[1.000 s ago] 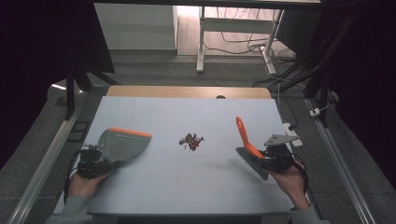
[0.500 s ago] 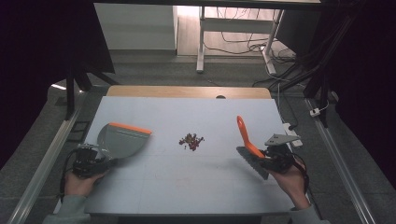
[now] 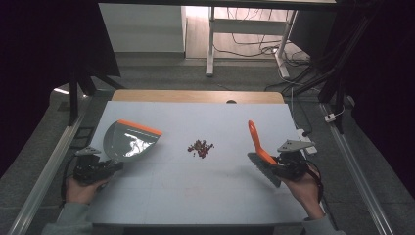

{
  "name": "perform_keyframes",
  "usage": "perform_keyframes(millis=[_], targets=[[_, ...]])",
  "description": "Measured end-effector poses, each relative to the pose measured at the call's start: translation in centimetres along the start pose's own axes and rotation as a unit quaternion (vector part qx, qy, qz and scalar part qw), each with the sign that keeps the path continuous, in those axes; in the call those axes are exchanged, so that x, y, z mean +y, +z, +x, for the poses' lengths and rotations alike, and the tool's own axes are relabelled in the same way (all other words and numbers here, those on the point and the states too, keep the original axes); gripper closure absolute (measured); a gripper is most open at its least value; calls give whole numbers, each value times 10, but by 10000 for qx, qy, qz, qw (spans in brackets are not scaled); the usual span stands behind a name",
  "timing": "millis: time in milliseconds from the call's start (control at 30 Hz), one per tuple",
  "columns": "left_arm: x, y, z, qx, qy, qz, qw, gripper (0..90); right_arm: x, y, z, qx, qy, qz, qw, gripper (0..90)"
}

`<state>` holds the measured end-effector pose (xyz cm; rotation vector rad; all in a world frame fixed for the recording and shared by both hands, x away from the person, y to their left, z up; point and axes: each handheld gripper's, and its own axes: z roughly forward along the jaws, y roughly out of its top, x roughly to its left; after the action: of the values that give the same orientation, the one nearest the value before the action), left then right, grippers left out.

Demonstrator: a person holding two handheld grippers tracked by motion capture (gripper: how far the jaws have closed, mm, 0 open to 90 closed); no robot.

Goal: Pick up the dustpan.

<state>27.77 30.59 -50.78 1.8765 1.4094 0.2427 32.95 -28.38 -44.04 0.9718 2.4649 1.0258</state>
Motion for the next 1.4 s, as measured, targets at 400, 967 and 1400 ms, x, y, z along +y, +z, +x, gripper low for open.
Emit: perform_keyframes(millis=[400, 967, 1400], targets=[[11, 0, 2, -189, 349, -167, 9991, 619, 30, 16, 2, -117, 160, 60, 9998, 704], [13, -12, -14, -590, 1133, -205, 9916, 619, 44, 25, 2, 83, 163, -153, 9997, 704], [9, -7, -30, -1048, 1718, 283, 9791, 618, 44, 33, 6, 249, 19, -118, 9996, 704]])
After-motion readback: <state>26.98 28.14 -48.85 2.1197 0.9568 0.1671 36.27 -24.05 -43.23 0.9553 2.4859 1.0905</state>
